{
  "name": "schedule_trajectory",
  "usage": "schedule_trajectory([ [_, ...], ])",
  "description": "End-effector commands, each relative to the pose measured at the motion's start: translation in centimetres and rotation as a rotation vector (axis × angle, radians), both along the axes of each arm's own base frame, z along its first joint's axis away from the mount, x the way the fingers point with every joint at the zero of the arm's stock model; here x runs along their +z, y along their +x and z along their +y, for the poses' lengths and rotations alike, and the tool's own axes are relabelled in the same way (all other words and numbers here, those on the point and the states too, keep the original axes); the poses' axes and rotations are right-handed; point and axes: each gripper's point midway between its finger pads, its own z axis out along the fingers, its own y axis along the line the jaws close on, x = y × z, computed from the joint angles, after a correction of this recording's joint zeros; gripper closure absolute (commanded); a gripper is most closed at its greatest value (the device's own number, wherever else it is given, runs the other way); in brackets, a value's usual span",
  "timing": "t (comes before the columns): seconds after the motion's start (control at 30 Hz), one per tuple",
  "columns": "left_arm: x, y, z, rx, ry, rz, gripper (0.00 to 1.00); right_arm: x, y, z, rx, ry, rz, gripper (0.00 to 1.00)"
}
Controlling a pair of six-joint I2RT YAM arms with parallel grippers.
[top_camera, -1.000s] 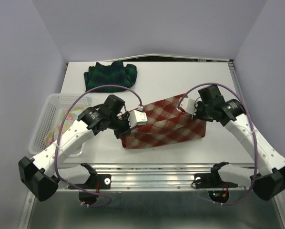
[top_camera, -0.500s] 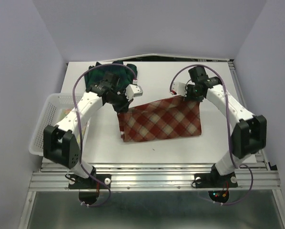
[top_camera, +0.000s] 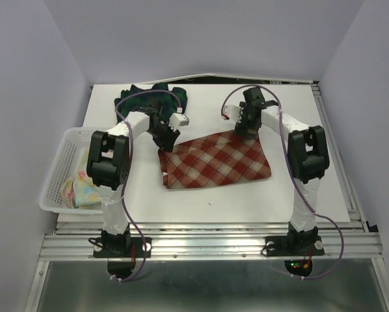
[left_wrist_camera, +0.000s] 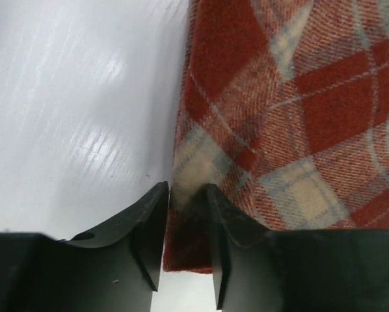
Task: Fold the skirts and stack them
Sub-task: Fold the skirt
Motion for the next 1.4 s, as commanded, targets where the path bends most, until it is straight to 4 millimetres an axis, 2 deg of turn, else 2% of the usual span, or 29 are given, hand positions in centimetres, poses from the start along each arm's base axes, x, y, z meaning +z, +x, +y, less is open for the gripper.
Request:
schedule_trajectory([
  [0.0,3.3,1.9,-0.3,0.043,-0.016,-0.081,0.55,5.0,4.1,0.7,-0.098,0.095,-0.185,0.00],
  [0.1,3.2,1.4,0.1,0.083,0.001,-0.064,0.54,8.9,4.7,0.4,-0.165,0.131,-0.269,0.00],
  [0.13,3.0,1.0,0.4,0.093,0.014,-0.055,0.54,9.3,3.8,0.3,-0.197,0.145,-0.245,0.00],
  [0.17,2.6,0.2,0.6,0.096,0.026,-0.036,0.54,11.3,3.4,0.3,-0.213,0.170,-0.257,0.00],
  [0.2,2.2,-0.4,0.8,0.098,0.042,-0.026,0.54,10.9,1.6,0.2,-0.254,0.180,-0.185,0.00],
  [0.27,0.9,-2.1,1.3,0.095,0.075,0.005,0.56,11.5,-0.1,0.4,-0.291,0.218,-0.125,0.00],
  [0.3,1.0,-2.8,1.3,0.097,0.078,0.008,0.58,12.2,-1.1,0.6,-0.332,0.253,-0.105,0.00],
  [0.33,0.8,-3.4,1.3,0.100,0.086,0.016,0.62,11.4,-3.3,0.7,-0.353,0.261,-0.016,0.00],
  [0.37,0.2,-4.8,1.4,0.099,0.094,0.044,0.65,11.1,-4.5,0.8,-0.379,0.271,0.027,0.00],
  [0.4,-0.1,-5.7,1.0,0.096,0.095,0.063,0.69,10.2,-6.8,0.4,-0.427,0.259,0.111,0.00],
  [0.47,-0.6,-7.3,0.5,0.080,0.101,0.089,0.77,8.8,-9.6,1.2,-0.439,0.292,0.233,0.00],
  [0.5,-1.0,-8.7,0.3,0.071,0.108,0.109,0.80,7.0,-11.8,1.0,-0.483,0.275,0.318,0.00],
  [0.57,-1.2,-11.0,-0.9,0.018,0.114,0.133,0.81,5.3,-13.8,1.0,-0.507,0.273,0.389,0.01],
  [0.6,-1.2,-11.9,-1.4,-0.005,0.114,0.143,0.81,3.4,-15.0,0.8,-0.537,0.261,0.424,0.02],
  [0.67,-1.1,-14.6,-3.3,-0.078,0.096,0.186,0.77,1.5,-15.4,0.1,-0.566,0.224,0.423,0.02],
  [0.77,0.2,-17.2,-6.0,-0.167,0.040,0.215,0.69,-1.8,-14.0,-1.3,-0.602,0.155,0.389,0.05],
  [0.83,1.2,-18.3,-7.3,-0.208,-0.015,0.233,0.63,-3.0,-12.2,-2.9,-0.635,0.109,0.338,0.08],
  [0.87,1.8,-18.3,-7.8,-0.221,-0.042,0.226,0.61,-2.9,-10.6,-2.9,-0.635,0.104,0.304,0.08],
  [0.9,2.8,-18.4,-8.3,-0.233,-0.075,0.210,0.59,-4.4,-10.0,-3.2,-0.637,0.070,0.318,0.09],
  [0.97,4.3,-18.5,-9.2,-0.251,-0.138,0.190,0.48,-5.0,-7.6,-3.9,-0.634,0.041,0.265,0.10],
  [1.0,5.7,-18.3,-9.7,-0.259,-0.184,0.149,0.45,-5.2,-5.3,-3.9,-0.629,0.034,0.218,0.10],
  [1.03,7.3,-18.2,-9.9,-0.266,-0.219,0.102,0.44,-5.3,-4.2,-3.8,-0.624,0.034,0.199,0.10],
  [1.07,8.2,-18.1,-10.1,-0.269,-0.244,0.068,0.43,-4.2,-1.8,-3.2,-0.607,0.067,0.152,0.10],
  [1.1,9.1,-17.8,-10.2,-0.258,-0.263,0.041,0.40,-5.2,-0.8,-3.0,-0.587,0.061,0.148,0.11],
  [1.17,10.9,-16.7,-10.5,-0.234,-0.316,-0.043,0.36,-5.0,1.0,-2.0,-0.529,0.100,0.132,0.10],
  [1.2,11.9,-16.7,-10.3,-0.221,-0.341,-0.080,0.33,-4.5,3.0,-1.5,-0.506,0.135,0.062,0.10],
  [1.27,13.3,-14.7,-9.8,-0.133,-0.389,-0.143,0.31,-4.0,4.1,-0.2,-0.395,0.161,0.034,0.09],
  [1.33,13.5,-13.8,-8.9,-0.064,-0.415,-0.165,0.31,-3.7,5.5,1.6,-0.267,0.179,-0.043,0.08],
  [1.37,13.5,-12.4,-8.1,0.011,-0.434,-0.182,0.31,-2.9,5.7,2.3,-0.230,0.187,-0.065,0.07],
])
